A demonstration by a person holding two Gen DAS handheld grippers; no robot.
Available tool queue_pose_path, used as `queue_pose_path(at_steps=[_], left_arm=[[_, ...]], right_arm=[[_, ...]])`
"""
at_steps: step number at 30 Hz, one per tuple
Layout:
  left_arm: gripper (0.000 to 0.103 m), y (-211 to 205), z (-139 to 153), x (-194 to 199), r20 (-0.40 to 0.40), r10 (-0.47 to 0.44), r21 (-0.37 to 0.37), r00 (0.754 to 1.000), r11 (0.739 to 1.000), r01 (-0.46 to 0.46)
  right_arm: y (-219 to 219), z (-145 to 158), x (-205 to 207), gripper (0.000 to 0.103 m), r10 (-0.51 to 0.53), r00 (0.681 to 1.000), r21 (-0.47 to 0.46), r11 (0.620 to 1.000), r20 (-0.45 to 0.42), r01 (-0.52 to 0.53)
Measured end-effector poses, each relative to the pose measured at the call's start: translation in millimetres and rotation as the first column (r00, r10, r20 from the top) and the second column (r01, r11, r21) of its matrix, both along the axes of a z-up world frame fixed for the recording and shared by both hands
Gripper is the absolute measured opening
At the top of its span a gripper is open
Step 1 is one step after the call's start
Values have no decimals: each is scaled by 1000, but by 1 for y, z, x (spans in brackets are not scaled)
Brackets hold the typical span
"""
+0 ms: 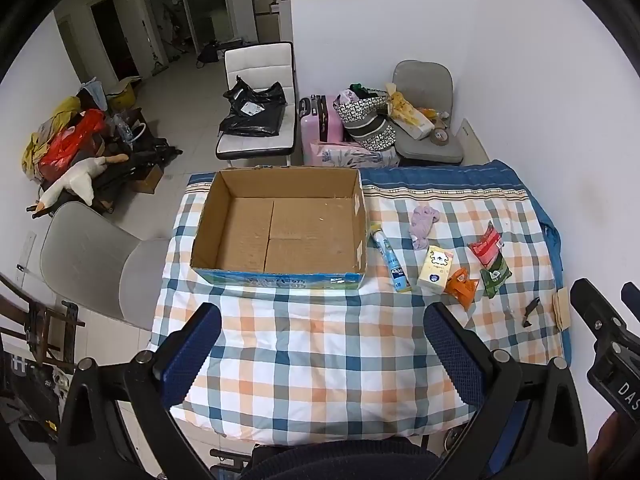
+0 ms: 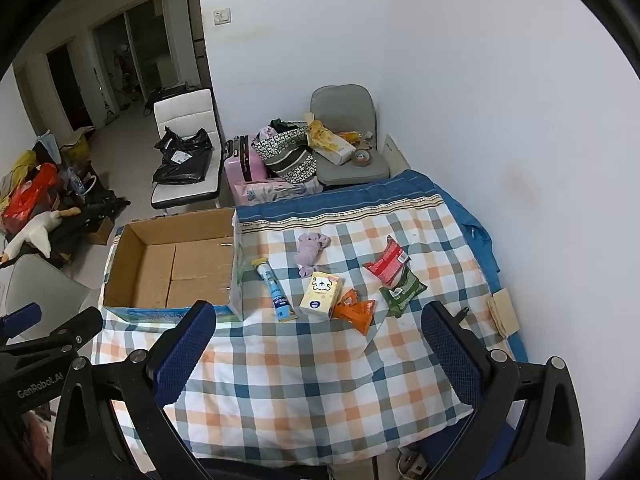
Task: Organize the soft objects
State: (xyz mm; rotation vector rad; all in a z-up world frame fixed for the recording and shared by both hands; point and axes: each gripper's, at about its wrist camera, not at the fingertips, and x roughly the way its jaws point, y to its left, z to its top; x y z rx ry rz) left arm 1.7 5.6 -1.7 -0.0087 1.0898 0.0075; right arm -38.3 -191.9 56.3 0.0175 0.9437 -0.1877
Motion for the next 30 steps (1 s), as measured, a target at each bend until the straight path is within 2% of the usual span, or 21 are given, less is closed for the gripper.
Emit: queue_pose_path(at_steps=[30], left_arm=[[103,3,9,3,12,7,-4,1000,1000,-7]], right_arm=[[3,6,3,103,11,1000,1,1000,2,-11]])
